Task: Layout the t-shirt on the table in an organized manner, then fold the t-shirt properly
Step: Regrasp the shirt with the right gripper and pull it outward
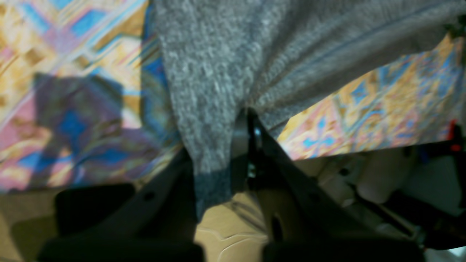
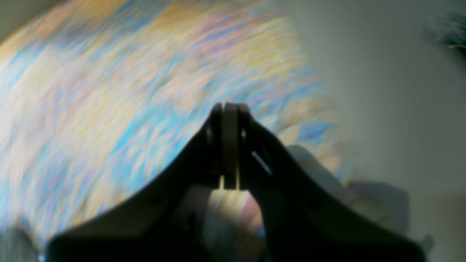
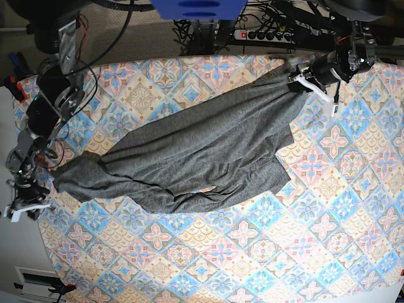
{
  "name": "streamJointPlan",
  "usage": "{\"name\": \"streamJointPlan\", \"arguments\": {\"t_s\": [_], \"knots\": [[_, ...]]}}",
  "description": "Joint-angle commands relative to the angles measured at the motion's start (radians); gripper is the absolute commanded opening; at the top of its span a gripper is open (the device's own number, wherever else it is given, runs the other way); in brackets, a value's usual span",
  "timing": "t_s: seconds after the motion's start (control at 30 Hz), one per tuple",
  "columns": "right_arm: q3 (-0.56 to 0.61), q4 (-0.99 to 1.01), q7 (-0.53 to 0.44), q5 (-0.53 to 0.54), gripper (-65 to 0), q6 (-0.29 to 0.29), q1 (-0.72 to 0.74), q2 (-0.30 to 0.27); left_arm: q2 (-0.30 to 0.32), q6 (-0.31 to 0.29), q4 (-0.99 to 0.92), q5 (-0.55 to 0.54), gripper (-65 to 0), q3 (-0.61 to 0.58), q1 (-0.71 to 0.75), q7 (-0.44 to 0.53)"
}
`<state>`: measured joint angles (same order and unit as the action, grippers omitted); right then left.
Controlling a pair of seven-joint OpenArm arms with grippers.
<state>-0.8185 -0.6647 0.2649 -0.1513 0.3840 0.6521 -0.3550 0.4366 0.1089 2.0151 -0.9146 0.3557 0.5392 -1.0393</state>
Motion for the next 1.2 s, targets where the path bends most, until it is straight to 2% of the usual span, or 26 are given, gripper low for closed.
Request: {"name": "streamJointPlan", "arguments": {"t_s": [0.0, 0.3, 0.53, 0.63, 0.7, 0.8, 1.1, 1.17], "knots": [[0.003, -0.016, -0.039, 0.017, -65.0, 0.01, 0.038, -0.011, 0.018, -0.002, 0.017, -0.008, -65.0, 0.007, 0.006, 0.009], [0.009, 0.247, -0.06, 0.017, -65.0, 0.01, 0.039, -0.023, 0.032, -0.002, 0.017, -0.008, -65.0, 0.004, 0.037, 0.009], [0.009, 0.247, -0.054, 0.015, -64.2, 0.01, 0.033, -0.022, 0.031, -0.002, 0.017, -0.01, -65.0, 0.001, 0.031, 0.009], [0.009, 0.245, -0.054, 0.015, -49.7, 0.01, 0.031, -0.022, 0.031, -0.002, 0.017, -0.01, -65.0, 0.001, 0.031, 0.009], [0.009, 0.245, -0.055, 0.015, -42.4, 0.01, 0.007, -0.022, 0.031, -0.002, 0.017, -0.01, -65.0, 0.001, 0.031, 0.009], [0.004, 0.24, -0.059, 0.015, -39.8, 0.01, -0.065, -0.02, 0.031, -0.002, 0.017, -0.01, -65.0, 0.001, 0.031, 0.009], [0.009, -0.129, -0.052, 0.02, -40.5, 0.011, -0.19, -0.013, 0.031, -0.002, 0.017, -0.01, -65.0, -0.002, 0.029, 0.009], [0.009, -0.178, -0.051, 0.02, -40.5, 0.011, -0.19, 0.02, 0.031, -0.002, 0.017, -0.01, -65.0, -0.024, 0.029, 0.011]]}}
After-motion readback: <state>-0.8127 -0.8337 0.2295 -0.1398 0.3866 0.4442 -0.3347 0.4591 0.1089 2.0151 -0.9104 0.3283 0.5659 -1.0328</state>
